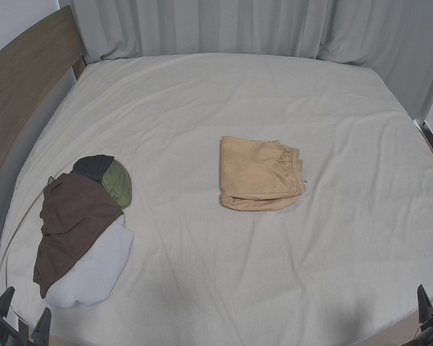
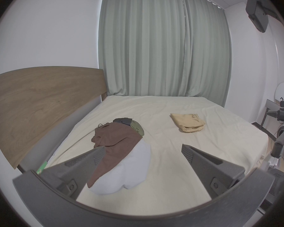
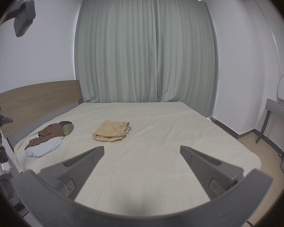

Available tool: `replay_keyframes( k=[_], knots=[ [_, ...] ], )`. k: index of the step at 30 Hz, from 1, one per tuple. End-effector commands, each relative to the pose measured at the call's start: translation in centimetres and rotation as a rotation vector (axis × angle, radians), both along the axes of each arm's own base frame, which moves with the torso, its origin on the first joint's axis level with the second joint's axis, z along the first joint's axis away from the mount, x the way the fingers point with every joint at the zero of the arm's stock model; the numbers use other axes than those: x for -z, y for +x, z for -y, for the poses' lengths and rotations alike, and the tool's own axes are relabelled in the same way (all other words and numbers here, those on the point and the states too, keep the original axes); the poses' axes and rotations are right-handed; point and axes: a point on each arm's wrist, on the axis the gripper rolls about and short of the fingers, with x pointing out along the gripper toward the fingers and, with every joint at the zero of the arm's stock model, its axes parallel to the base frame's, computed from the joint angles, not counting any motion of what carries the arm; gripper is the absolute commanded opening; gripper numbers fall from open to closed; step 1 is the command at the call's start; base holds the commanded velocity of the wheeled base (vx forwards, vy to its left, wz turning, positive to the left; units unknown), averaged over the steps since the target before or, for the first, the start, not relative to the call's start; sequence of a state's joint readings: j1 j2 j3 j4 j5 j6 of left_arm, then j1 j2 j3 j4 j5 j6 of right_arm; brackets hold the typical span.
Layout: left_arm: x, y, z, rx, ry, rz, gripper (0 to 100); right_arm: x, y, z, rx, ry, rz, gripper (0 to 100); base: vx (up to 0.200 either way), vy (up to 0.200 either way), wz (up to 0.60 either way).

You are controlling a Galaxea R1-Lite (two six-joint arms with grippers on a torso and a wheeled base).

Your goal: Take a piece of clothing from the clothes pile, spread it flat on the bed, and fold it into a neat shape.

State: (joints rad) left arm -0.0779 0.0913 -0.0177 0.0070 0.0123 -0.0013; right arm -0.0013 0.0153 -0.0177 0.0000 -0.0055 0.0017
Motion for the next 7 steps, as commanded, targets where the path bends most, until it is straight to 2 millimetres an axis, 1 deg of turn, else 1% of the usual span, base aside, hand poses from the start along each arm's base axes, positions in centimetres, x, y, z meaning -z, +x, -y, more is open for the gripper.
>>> replay_keyframes(
  k=[1, 7],
  knots=[
    [0.44, 0.09, 0.01, -0.012, 0.001, -0.011, 100, 0.5, 0.05, 0.0, 0.002, -0.002, -0.005, 100, 0.0, 0.0, 0.0],
    [0.41, 0.09, 0.02, -0.007, 0.005, -0.008, 100, 0.5, 0.04, 0.0, -0.001, -0.002, -0.004, 100, 0.0, 0.0, 0.0]
  ],
)
